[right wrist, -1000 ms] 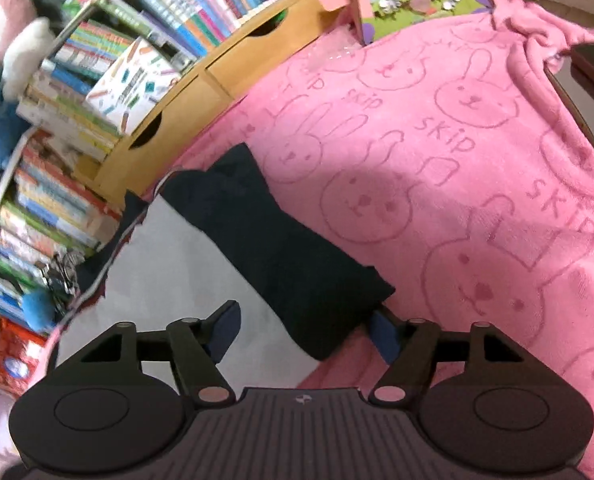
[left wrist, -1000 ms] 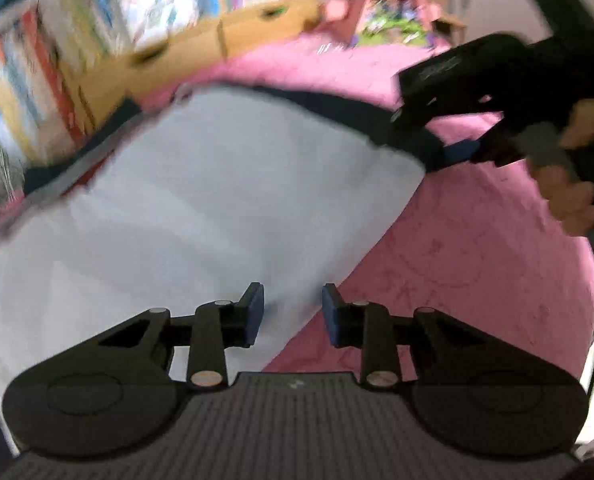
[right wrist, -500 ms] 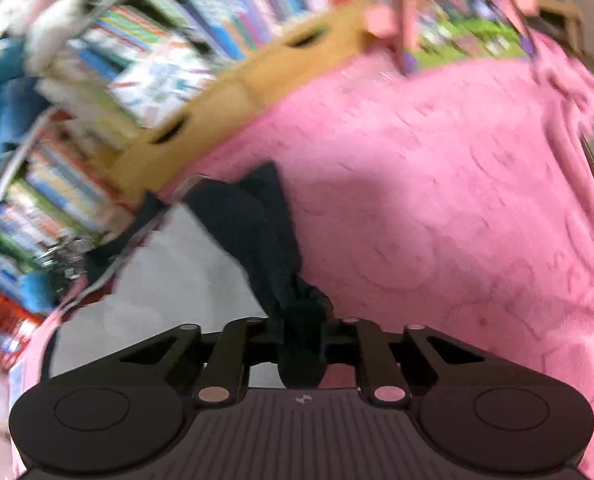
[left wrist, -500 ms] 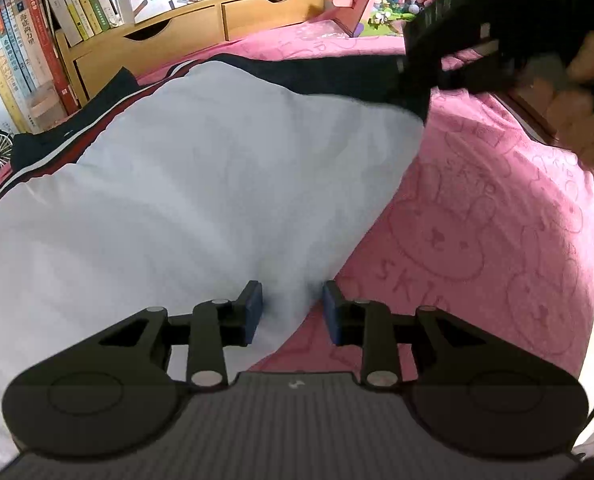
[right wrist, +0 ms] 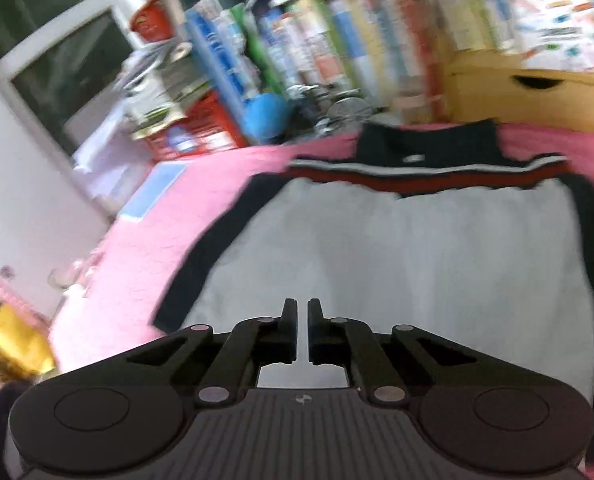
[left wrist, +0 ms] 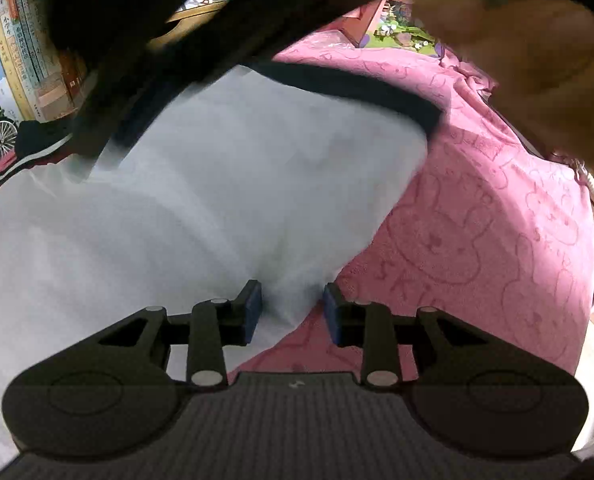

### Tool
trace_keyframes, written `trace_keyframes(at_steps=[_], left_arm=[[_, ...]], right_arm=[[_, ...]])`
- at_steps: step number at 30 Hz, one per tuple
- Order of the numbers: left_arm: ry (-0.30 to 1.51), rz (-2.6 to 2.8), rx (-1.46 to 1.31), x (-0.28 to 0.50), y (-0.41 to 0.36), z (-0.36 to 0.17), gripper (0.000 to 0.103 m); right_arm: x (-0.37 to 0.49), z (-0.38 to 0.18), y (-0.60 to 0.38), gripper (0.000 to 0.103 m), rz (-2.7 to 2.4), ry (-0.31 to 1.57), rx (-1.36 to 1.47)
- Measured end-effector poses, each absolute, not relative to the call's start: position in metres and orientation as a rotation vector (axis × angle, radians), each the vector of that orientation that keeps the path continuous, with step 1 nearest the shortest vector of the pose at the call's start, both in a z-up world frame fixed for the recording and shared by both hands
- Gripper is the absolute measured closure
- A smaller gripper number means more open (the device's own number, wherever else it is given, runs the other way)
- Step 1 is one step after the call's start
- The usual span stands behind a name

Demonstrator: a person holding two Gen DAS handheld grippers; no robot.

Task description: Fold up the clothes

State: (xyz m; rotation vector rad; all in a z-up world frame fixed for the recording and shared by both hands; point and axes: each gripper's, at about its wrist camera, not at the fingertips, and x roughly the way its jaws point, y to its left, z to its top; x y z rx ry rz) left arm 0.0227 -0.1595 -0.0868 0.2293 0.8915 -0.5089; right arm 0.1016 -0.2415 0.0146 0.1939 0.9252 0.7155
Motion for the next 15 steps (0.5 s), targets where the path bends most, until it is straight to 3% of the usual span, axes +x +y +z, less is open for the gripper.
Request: trace_keyframes(at_steps=[1, 2, 3, 4, 12, 15], left_arm=[[0.888, -0.512, 0.235, 0.022, -0.160, -0.087, 0.069], [0.883, -0.514, 0.240, 0.021, -0.160, -0.087, 0.068], [0.878, -0.513, 0.242, 0.020, -0.161, -0.088, 0.068], [0.875, -0.511, 0.240, 0.019, -0.161, -0.088, 0.068], [0.910, -0.507, 0.173, 0.027, -0.153, -0.085, 0.068], [0.919, -0.510, 0.177, 0.027, -0.154, -0.084, 0.068]], right_arm=[[0.102, 0.015, -0.243, 0.086, 0.691, 0.924, 0.180], [0.097, 0.016, -0.264, 0.067, 0.601, 0.908, 0.235], [0.092, 0.018, -0.285, 0.039, 0.510, 0.891, 0.289], [0.085, 0.017, -0.307, 0.031, 0.398, 0.879, 0.332], [0.047, -0.053, -0.405, 0.041, -0.027, 1.002, 0.702], [0.056, -0.064, -0.402, 0.041, -0.037, 0.975, 0.694]])
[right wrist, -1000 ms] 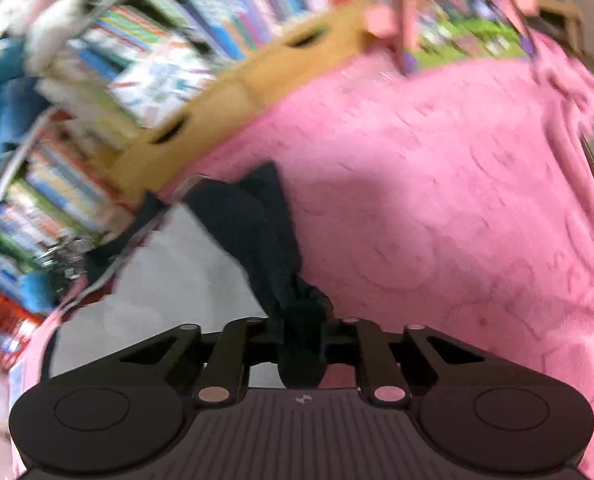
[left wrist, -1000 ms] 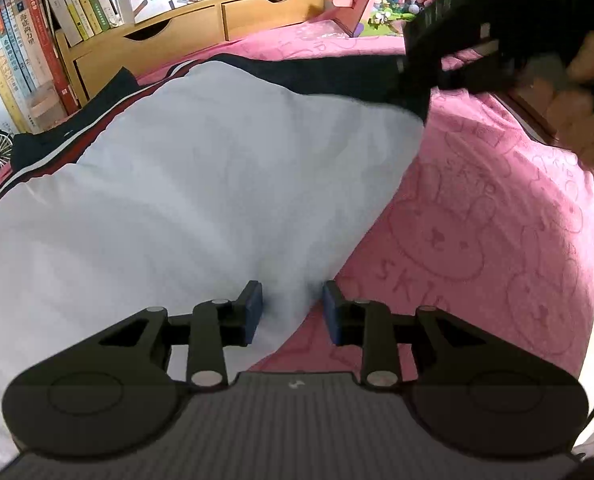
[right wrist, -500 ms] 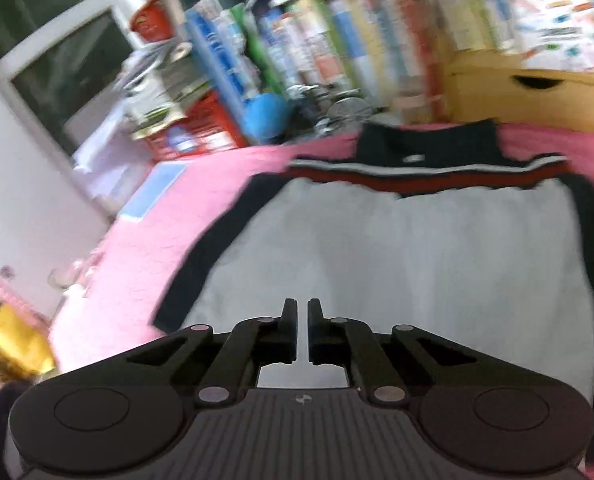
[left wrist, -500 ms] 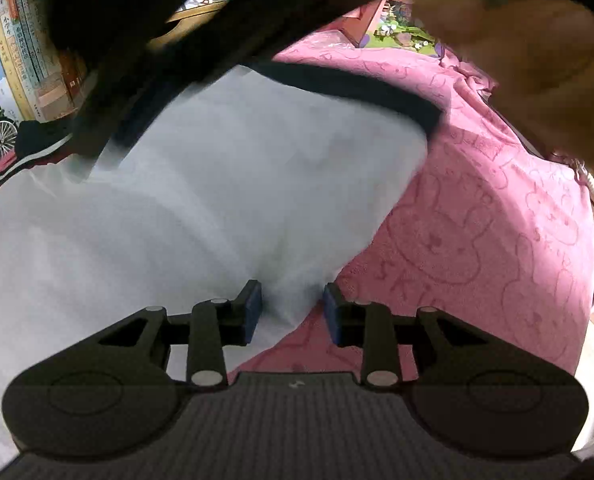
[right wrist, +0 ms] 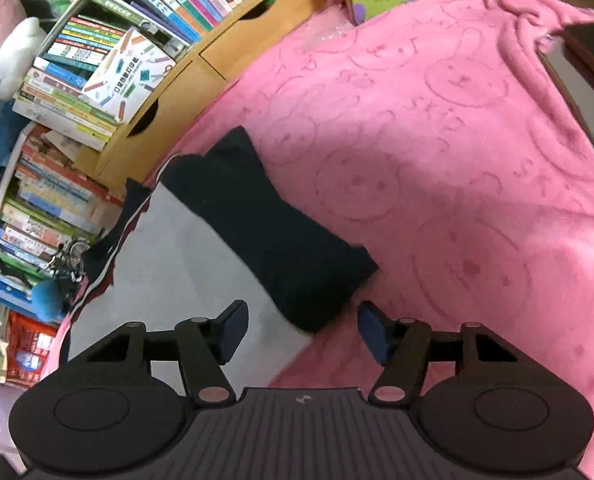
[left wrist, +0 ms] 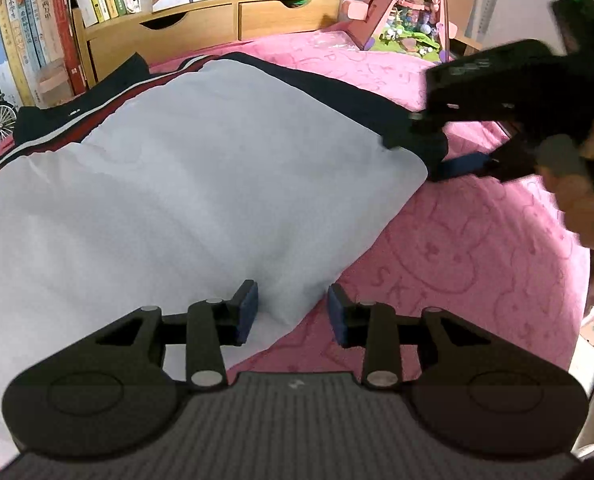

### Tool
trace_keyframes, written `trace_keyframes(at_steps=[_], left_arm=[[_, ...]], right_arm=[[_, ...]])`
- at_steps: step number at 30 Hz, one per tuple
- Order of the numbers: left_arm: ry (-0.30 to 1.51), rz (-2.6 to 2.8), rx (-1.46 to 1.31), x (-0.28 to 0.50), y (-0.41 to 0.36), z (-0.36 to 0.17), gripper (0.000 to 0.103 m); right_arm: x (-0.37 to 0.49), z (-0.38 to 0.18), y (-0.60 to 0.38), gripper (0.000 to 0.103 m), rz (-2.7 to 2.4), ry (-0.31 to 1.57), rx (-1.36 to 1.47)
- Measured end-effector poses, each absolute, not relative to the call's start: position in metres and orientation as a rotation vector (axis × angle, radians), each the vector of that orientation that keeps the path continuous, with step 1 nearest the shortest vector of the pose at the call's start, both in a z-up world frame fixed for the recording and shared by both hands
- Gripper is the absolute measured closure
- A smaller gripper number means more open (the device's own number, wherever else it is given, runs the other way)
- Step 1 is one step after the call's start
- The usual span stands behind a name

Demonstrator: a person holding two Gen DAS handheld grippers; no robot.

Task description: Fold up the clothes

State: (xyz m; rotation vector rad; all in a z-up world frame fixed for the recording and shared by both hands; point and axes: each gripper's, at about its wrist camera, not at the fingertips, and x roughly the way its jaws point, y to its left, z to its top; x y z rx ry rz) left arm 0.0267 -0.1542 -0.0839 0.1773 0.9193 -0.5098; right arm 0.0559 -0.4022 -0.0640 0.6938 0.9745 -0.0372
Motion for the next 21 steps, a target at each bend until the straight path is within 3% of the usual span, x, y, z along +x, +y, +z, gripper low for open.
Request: trace_keyframes(at_steps=[7, 8, 9, 12, 14, 18, 21], left_arm=[[0.926, -0.510, 0.196, 0.027, -0.156, -0.083, 0.068], [0.926, -0.509, 0.197, 0.026, -0.157, -0.083, 0.068], [0.926, -0.508, 0.198, 0.026, -0.157, -0.083, 0.068], [0.926, -0.504, 0.200, 0.026, -0.158, -0.083, 0.068], [0.928, -0.504, 0.199, 0.026, -0.158, -0.083, 0.067], [0.930, -0.500, 0.199, 0.026, -0.158, -0.082, 0.067], [0.928, -0.496, 0.202, 0.026, -0.159, -0.083, 0.067]], right_arm=[[0.095, -0.071, -0.391, 0.042, 0.013, 0.932, 0.661], [0.100, -0.071, -0.390, 0.051, 0.025, 0.939, 0.664], [0.104, -0.072, -0.389, 0.067, 0.038, 0.946, 0.668], [0.103, -0.066, -0.395, 0.078, 0.123, 0.946, 0.781], [0.103, -0.061, -0.390, 0.078, 0.145, 0.936, 0.751], [0.109, -0.076, -0.394, 0.064, 0.022, 0.945, 0.756], [0.114, -0.077, -0.396, 0.062, 0.021, 0.928, 0.797]])
